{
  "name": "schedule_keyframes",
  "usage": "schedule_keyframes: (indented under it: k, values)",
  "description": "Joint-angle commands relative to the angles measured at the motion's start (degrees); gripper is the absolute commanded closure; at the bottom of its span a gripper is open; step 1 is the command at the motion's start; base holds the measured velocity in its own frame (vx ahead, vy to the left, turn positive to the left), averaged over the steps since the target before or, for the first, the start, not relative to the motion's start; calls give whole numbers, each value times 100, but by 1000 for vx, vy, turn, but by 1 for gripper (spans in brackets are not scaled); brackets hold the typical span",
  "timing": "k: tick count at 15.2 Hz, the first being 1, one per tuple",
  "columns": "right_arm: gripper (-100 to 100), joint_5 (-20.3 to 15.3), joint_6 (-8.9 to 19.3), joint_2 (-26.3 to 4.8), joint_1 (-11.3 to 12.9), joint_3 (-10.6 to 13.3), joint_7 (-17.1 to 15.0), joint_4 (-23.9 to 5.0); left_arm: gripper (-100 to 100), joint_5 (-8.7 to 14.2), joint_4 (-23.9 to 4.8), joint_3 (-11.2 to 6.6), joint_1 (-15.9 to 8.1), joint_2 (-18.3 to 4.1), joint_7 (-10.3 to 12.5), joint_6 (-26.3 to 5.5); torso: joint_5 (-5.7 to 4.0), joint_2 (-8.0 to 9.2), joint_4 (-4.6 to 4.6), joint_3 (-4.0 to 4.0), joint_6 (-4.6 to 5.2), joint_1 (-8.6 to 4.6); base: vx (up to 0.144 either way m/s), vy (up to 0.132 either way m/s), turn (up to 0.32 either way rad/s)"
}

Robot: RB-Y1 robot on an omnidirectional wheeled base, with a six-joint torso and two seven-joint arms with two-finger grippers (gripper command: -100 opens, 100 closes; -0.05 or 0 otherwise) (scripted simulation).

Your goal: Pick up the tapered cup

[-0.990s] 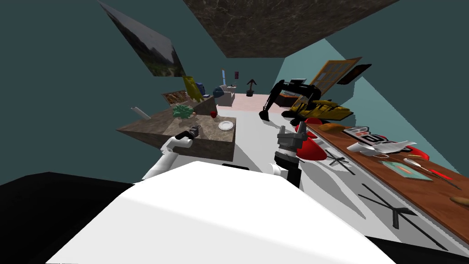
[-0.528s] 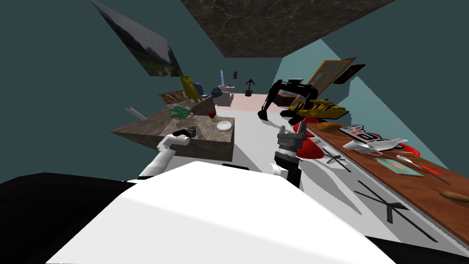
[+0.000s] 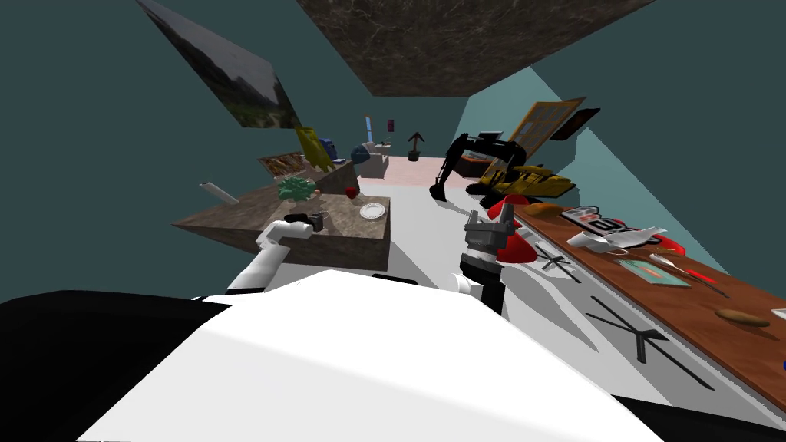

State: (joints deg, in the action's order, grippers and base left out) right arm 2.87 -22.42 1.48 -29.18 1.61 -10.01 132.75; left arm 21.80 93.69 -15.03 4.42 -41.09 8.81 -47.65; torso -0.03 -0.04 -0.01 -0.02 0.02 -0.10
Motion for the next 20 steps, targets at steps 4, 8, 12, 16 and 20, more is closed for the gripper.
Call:
schedule_keyframes:
  k: [4, 8, 12, 16, 20]
  values:
    - [0, 0, 0, 0, 0, 0, 0, 0, -100, 210, -317, -162, -218, -229, 157, -621, 1, 1, 0, 0, -3, 2, 14, -21, -44]
    - [0, 0, 0, 0, 0, 0, 0, 0, -100, 335, -493, -258, -339, -361, 243, -1093, 0, -2, -1, -1, -1, -3, 20, -29, -60]
    - [0, 0, 0, 0, 0, 0, 0, 0, -100, 456, -664, -352, -457, -487, 327, -1513, 0, 0, 0, 0, -1, 1, 16, -19, -43]
    - [0, 0, 0, 0, 0, 0, 0, 0, -100, 574, -831, -444, -571, -608, 408, -1963, 0, 0, 0, 0, -1, 3, 16, -15, -40]
    - [0, 0, 0, 0, 0, 0, 0, 0, -100, 686, -991, -532, -680, -723, 486, -2424, 0, -4, -1, -2, -1, 0, 20, -18, -46]
